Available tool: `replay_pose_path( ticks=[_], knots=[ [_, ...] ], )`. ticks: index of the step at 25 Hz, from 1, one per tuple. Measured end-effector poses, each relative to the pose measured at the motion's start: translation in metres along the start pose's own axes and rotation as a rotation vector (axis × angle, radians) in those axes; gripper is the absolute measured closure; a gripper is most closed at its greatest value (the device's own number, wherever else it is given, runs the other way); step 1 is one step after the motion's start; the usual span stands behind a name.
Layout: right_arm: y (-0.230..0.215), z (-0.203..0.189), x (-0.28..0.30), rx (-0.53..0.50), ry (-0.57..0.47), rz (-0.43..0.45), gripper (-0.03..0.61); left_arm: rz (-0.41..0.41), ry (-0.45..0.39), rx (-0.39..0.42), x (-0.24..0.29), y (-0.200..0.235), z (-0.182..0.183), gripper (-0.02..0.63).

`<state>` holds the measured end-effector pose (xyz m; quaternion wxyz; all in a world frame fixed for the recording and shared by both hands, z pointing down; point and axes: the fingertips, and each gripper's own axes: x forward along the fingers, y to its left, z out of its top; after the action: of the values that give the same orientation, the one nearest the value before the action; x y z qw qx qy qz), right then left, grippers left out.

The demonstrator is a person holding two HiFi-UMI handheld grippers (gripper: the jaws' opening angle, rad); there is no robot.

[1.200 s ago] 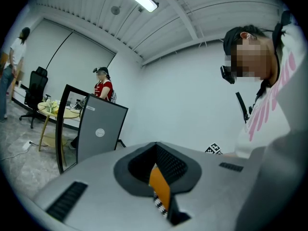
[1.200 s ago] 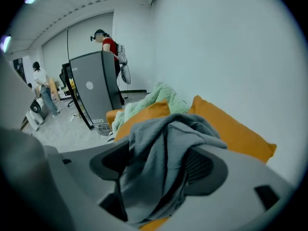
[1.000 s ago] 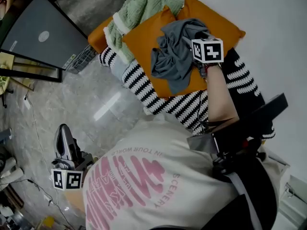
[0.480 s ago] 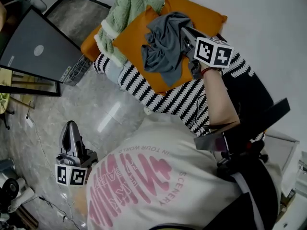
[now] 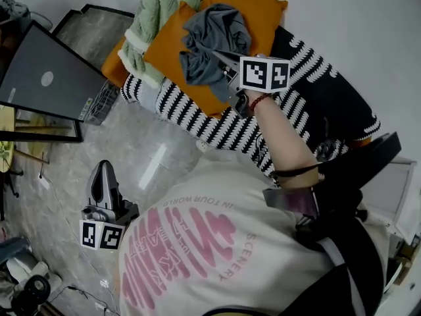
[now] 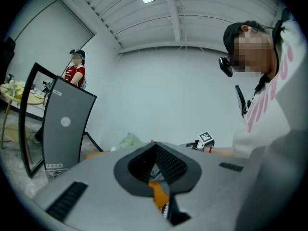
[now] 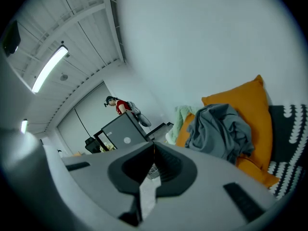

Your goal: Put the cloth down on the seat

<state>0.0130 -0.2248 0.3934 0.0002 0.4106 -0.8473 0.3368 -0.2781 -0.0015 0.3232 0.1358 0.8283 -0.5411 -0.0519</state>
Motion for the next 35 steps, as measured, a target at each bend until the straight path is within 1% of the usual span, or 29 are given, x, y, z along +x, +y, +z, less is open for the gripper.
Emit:
replay_pose_path(
  ticks=[4,7,11,13,24,30,35],
  knots=[
    [0.021,-0.019,-0.003,-0.039,0.033,0.022,0.566,-0.023,-0.020,-0.011,-0.006,-0.005,0.000,0.604],
    [0.029,-0.027,-0.006,-0.057,0.040,0.025,0.566,-0.039,-0.018,-0.010,-0.010,-0.008,-0.003,0.604],
    [0.028,-0.034,-0.008,-0.062,0.042,-0.012,0.568,-0.042,-0.017,-0.008,-0.016,-0.006,-0.005,0.604],
    [0.027,-0.036,-0.010,-0.061,0.039,-0.026,0.568,-0.045,-0.019,-0.002,-0.018,-0.005,-0.004,0.604],
    [0.031,-0.040,-0.020,-0.025,0.014,-0.036,0.568,-0.064,-0.023,0.014,-0.027,-0.001,-0.001,0.604],
    [0.033,-0.036,-0.011,-0.035,0.022,-0.056,0.568,-0.072,-0.023,0.001,-0.022,0.012,0.002,0.604],
    [0.036,-0.037,-0.012,-0.066,0.030,-0.071,0.568,-0.072,-0.029,-0.003,-0.027,0.015,0.002,0.604]
  ],
)
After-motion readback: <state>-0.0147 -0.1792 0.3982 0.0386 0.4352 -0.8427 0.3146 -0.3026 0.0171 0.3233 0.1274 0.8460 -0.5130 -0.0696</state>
